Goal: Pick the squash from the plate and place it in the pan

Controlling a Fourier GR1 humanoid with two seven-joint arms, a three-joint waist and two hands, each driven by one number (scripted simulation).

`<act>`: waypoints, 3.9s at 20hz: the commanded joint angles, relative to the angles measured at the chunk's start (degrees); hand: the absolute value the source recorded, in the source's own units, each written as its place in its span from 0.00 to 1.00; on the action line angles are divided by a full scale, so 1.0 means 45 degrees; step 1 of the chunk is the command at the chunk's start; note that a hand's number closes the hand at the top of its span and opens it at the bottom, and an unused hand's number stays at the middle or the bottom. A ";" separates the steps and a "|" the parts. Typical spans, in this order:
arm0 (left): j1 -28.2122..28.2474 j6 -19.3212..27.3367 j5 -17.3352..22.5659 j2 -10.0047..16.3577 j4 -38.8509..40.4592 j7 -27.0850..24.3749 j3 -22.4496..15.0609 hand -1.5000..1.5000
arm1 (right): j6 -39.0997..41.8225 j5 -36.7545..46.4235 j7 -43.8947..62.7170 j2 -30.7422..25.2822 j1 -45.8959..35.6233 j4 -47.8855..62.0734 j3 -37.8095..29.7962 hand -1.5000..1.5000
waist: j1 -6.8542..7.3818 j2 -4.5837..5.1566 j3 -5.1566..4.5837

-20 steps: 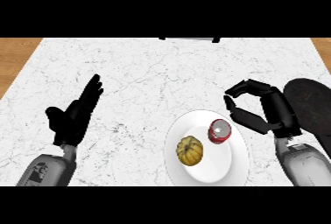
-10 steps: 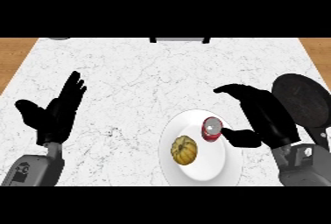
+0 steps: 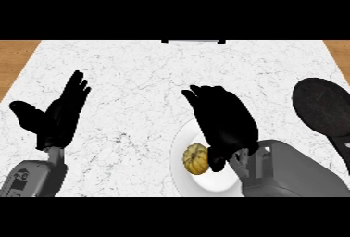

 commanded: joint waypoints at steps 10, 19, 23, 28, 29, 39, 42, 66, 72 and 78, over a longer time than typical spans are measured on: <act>0.0405 -0.0097 -0.0054 0.0074 -0.0359 0.0037 0.0094 0.50 | 0.4757 -0.2041 0.2357 0.2374 -0.1790 0.6133 0.1220 0.00 | 0.0005 0.0049 0.0003; 0.0231 0.0018 0.0011 0.0111 -0.0815 0.0604 0.0223 0.50 | 0.5894 -0.3034 0.3534 0.4526 -0.3207 0.8813 0.1394 0.00 | -0.0044 -0.0014 0.0036; 0.0028 0.0005 -0.0103 0.0231 -0.0406 0.0516 0.0380 0.50 | 0.6368 -0.2996 0.3893 0.4552 -0.3791 0.8901 0.2469 0.00 | -0.0223 -0.0085 0.0021; 0.0330 -0.0078 -0.0106 0.0098 -0.0708 0.0441 0.0278 0.50 | 0.6193 -0.3444 0.4327 0.4563 -0.4021 0.9086 0.3153 0.00 | -0.0119 -0.0073 0.0036; 0.0357 -0.0004 -0.0212 -0.0030 -0.0857 0.0489 0.0094 0.50 | 0.5907 -0.3522 0.4292 0.4564 -0.3872 0.9278 0.3484 0.00 | -0.0044 -0.0043 0.0039; 0.0098 -0.0310 -0.0031 0.0005 -0.0581 0.0575 0.0442 0.50 | 0.4867 -0.4937 0.5110 0.4569 -0.3791 0.9571 0.4908 0.00 | -0.0037 0.0024 0.0046; 0.0177 -0.0133 -0.0330 -0.0292 -0.0523 0.0355 0.0177 0.50 | 0.5011 -0.4930 0.5230 0.4570 -0.3900 1.0058 0.4959 0.00 | -0.0175 0.0014 0.0049; 0.0413 -0.0815 -0.0222 -0.0053 -0.0859 0.0738 0.1108 0.50 | 0.4031 -0.3438 0.3635 0.4576 -0.2653 1.1310 0.4819 0.00 | -0.0171 0.0065 0.0067; 0.0208 -0.0668 -0.0735 -0.0527 -0.0560 0.0572 0.0770 0.50 | 0.3464 -0.2164 0.1687 0.4576 -0.1626 1.1689 0.5378 1.00 | -0.0211 0.0100 0.0070; 0.0375 -0.1302 -0.0179 -0.0158 -0.0720 0.0647 0.1527 0.50 | 0.3239 -0.1057 0.0884 0.4575 -0.1307 1.1588 0.5030 1.00 | -0.0204 0.0095 0.0068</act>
